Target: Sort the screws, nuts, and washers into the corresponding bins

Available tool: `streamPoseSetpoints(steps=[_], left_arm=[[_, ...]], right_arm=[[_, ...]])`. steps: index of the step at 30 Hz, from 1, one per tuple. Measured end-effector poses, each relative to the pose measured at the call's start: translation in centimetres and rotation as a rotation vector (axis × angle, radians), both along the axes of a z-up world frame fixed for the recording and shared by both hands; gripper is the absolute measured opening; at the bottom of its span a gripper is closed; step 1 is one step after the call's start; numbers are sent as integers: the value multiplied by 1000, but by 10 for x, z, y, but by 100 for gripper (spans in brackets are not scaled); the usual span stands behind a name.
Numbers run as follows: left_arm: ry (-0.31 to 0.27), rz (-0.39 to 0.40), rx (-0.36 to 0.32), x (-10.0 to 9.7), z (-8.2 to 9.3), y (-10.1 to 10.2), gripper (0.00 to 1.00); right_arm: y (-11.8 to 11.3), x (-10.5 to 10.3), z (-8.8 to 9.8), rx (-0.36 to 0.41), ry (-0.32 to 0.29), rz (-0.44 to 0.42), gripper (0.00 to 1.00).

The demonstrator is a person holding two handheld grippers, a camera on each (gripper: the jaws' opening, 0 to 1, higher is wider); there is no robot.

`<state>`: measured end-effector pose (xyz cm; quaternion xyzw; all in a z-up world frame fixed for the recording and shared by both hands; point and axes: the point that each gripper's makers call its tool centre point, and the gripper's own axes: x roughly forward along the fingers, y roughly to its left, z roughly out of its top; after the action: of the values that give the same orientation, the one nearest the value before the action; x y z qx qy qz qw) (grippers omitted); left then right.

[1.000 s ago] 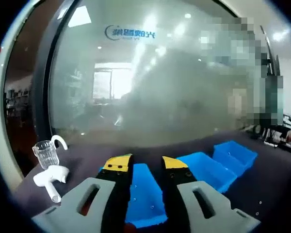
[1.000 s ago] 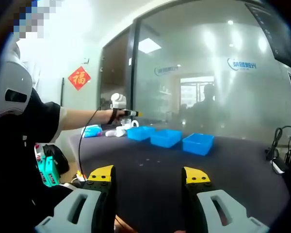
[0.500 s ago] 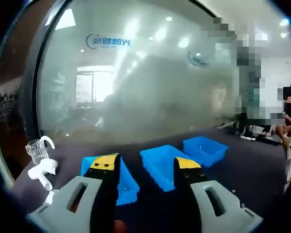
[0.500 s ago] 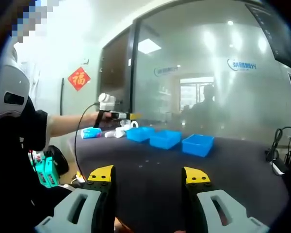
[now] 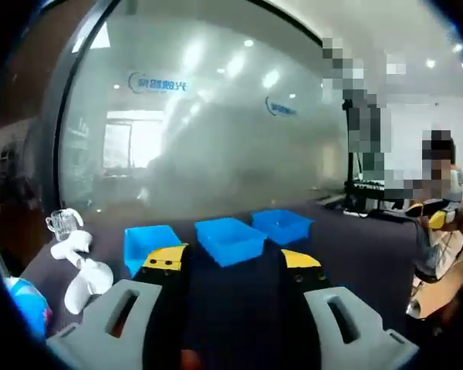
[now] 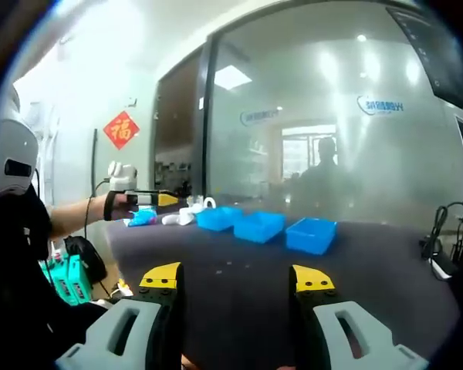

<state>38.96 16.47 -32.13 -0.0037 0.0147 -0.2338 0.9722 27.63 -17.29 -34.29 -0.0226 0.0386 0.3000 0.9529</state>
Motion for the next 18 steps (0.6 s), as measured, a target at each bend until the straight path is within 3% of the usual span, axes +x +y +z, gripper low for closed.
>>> streamPoseSetpoints(steps=[7, 11, 14, 18], left_arm=[[9, -59, 52, -52, -11, 4, 45], [25, -78, 67, -70, -19, 7, 45], [70, -108, 90, -82, -32, 7, 45], [91, -119, 73, -87, -39, 10, 45]], right_arm=[[-2, 1, 1, 3, 8, 4, 50], [-2, 4, 0, -14, 17, 5, 49], [-1, 7, -2, -45, 24, 15, 49], [4, 8, -1, -70, 25, 33, 49]])
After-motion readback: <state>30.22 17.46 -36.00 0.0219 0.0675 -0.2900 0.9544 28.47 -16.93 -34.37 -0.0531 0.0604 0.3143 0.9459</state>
